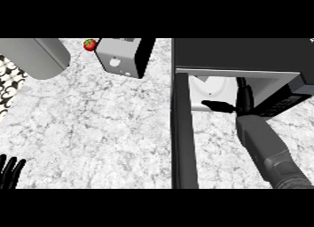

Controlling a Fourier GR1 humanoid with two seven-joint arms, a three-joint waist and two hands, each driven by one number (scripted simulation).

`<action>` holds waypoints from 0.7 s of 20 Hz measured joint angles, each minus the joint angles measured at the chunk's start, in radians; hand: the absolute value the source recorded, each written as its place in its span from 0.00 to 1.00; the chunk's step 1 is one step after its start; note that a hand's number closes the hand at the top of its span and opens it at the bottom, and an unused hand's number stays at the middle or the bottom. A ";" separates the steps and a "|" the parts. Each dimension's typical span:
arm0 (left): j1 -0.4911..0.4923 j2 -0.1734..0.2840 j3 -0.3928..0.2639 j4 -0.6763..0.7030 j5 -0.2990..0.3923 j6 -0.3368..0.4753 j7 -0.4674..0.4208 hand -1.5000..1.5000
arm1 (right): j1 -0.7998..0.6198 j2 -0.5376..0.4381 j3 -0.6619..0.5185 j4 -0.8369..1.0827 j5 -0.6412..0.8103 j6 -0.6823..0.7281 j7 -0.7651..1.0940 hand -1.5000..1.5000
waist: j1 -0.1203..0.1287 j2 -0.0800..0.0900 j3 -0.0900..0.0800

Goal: Pick up the milk, place it into the microwave and close the microwave

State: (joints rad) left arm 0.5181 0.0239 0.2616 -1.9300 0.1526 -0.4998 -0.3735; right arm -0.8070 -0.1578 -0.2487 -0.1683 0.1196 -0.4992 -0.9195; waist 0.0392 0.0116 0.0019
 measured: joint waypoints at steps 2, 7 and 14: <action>0.006 0.002 -0.005 -0.016 -0.002 -0.006 0.013 0.00 | 0.019 0.009 -0.006 -0.020 -0.013 0.043 -0.015 0.00 | -0.005 -0.004 -0.001; 0.028 0.002 -0.053 -0.019 -0.013 -0.063 0.010 0.00 | 0.110 0.060 -0.008 -0.067 -0.044 0.134 -0.056 0.00 | -0.029 -0.011 -0.001; 0.072 -0.014 -0.147 -0.044 -0.033 -0.118 0.010 0.00 | 0.249 0.103 0.028 -0.168 -0.070 0.338 -0.091 0.00 | -0.050 -0.019 -0.002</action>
State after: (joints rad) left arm 0.5903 0.0102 0.1146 -1.9741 0.1192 -0.6180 -0.3638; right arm -0.5579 -0.0550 -0.2206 -0.3364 0.0497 -0.1616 -1.0108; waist -0.0106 -0.0076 -0.0005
